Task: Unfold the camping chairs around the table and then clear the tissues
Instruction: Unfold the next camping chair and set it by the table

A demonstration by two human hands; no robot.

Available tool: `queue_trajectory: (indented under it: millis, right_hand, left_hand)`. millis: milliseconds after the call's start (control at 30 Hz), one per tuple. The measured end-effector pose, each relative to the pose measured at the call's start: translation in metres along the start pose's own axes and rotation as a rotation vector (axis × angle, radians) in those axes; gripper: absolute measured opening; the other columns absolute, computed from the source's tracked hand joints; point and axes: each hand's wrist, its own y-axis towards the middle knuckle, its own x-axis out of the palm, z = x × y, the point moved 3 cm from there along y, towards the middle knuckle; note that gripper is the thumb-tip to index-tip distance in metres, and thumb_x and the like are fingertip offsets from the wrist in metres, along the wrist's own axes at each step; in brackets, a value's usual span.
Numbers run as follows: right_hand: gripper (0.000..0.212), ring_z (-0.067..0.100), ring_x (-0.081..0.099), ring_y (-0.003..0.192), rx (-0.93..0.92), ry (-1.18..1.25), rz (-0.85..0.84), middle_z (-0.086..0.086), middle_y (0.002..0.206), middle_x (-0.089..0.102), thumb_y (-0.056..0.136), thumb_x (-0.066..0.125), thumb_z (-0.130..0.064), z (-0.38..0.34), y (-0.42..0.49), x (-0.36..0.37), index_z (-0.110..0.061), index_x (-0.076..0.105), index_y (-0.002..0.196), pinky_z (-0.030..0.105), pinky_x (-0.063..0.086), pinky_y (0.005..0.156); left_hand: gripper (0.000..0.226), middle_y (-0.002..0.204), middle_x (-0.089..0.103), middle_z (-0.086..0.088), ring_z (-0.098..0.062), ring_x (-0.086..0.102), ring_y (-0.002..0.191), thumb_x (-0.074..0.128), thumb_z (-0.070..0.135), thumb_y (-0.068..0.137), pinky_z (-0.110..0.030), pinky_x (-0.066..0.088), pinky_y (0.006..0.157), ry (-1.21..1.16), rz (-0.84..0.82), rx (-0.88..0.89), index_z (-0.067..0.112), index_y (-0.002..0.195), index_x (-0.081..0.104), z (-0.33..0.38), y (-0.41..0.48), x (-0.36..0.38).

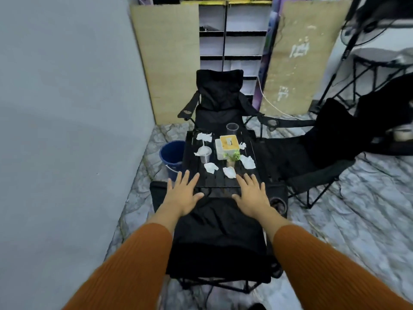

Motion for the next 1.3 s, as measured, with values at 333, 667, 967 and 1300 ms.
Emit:
queue_trajectory:
  millis: [333, 667, 967, 1300]
  right_hand:
    - [0.084, 0.026, 0.001, 0.151, 0.277, 0.053, -0.106, -0.001, 0.163, 0.011, 0.085, 0.030, -0.077, 0.080, -0.106, 0.067, -0.031, 0.014, 0.153, 0.056, 0.006, 0.119]
    - [0.027, 0.028, 0.054, 0.105, 0.283, -0.168, -0.117, 0.006, 0.104, 0.055, 0.081, 0.051, 0.009, 0.133, -0.121, 0.099, -0.014, 0.054, 0.095, 0.035, 0.047, 0.071]
    - [0.034, 0.029, 0.058, 0.086, 0.268, -0.257, -0.103, 0.009, 0.103, 0.060, 0.079, 0.045, 0.011, 0.161, -0.111, 0.089, -0.011, 0.058, 0.101, 0.032, 0.039, 0.063]
    - [0.036, 0.028, 0.058, 0.084, 0.172, -0.216, -0.077, 0.007, 0.095, 0.064, 0.079, 0.047, 0.013, 0.178, -0.098, 0.070, -0.014, 0.064, 0.096, 0.033, 0.044, 0.069]
  left_hand:
    - [0.082, 0.164, -0.002, 0.002, -0.023, -0.013, 0.150, 0.024, 0.078, 0.085, -0.054, -0.010, 0.117, -0.023, -0.162, 0.060, 0.037, 0.153, 0.003, -0.027, -0.070, 0.066]
    - [0.037, 0.120, 0.063, -0.016, -0.029, 0.062, 0.104, 0.052, 0.009, 0.095, -0.040, 0.052, 0.088, -0.185, -0.181, -0.237, 0.013, 0.131, 0.052, -0.097, -0.100, 0.138]
    - [0.037, 0.107, 0.067, -0.016, -0.025, 0.061, 0.086, 0.048, -0.003, 0.093, -0.034, 0.049, 0.071, -0.282, -0.047, -0.262, 0.009, 0.127, 0.056, -0.068, -0.069, 0.137]
    - [0.036, 0.126, 0.063, -0.012, -0.031, 0.061, 0.111, 0.055, 0.008, 0.093, -0.041, 0.053, 0.087, -0.181, -0.071, -0.219, 0.017, 0.128, 0.059, -0.050, -0.071, 0.125]
